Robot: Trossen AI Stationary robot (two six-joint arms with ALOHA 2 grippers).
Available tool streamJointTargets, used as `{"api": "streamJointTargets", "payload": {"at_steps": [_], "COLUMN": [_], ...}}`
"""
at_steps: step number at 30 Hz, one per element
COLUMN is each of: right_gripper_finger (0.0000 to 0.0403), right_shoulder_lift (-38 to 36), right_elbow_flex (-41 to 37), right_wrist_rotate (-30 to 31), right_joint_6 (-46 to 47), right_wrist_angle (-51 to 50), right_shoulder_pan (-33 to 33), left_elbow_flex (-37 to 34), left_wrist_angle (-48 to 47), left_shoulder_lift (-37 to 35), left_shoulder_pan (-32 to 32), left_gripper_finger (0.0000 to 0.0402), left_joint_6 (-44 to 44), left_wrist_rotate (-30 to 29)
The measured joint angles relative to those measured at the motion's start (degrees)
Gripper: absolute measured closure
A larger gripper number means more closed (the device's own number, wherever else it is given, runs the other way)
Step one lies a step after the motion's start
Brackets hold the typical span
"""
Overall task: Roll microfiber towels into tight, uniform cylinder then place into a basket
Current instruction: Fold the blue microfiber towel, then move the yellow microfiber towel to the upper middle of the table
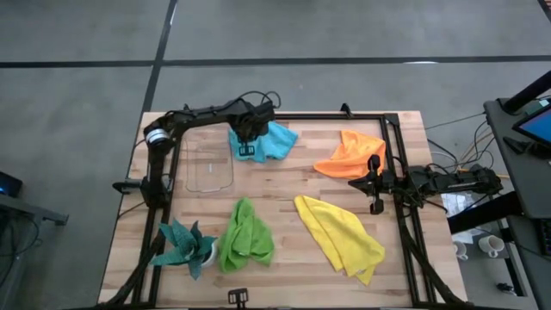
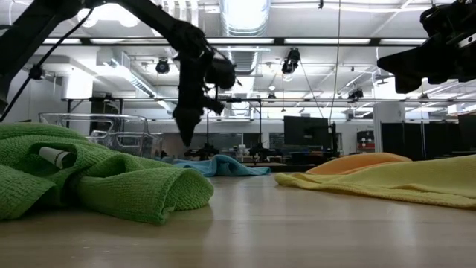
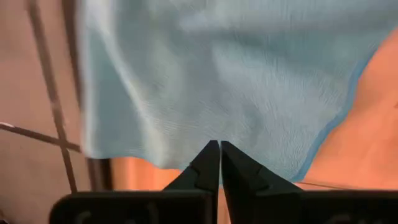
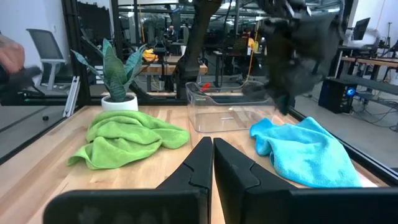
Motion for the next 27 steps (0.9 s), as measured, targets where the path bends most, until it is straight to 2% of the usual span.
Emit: {"api": "streamJointTargets", "payload": {"at_steps": [6, 12, 15, 22, 27], "right_gripper_finger": [0.0394, 0.0394, 0.0394, 0.0394, 0.0394], "right_shoulder_lift": [0.0, 0.0, 0.0, 0.0, 0.0], "right_elbow_flex": [0.0, 0.0, 0.0, 0.0, 0.0], "right_wrist_rotate": [0.0, 0.0, 0.0, 0.0, 0.0], "right_joint_6": [0.0, 0.0, 0.0, 0.0, 0.0], "right_wrist_angle": [0.0, 0.0, 0.0, 0.0, 0.0], "right_shoulder_pan": [0.0, 0.0, 0.0, 0.0, 0.0], "left_elbow_flex": [4.3, 4.3, 4.3, 4.2, 4.2], "left_wrist_angle": [0.4, 0.2, -1.1, -2.6, -3.2], "left_shoulder_lift": [-3.2, -4.2, -3.9, -3.5, -1.7], "left_shoulder_pan": [-1.0, -3.0, -5.7, -16.3, -17.0], "left_gripper_finger": [0.0401, 0.0401, 0.0402, 0.0402, 0.0402], "left_joint_6": [0.0, -1.0, -1.7, 0.1, -1.6], "left_wrist_rotate": [0.0, 2.7, 4.6, 6.7, 7.2]}}
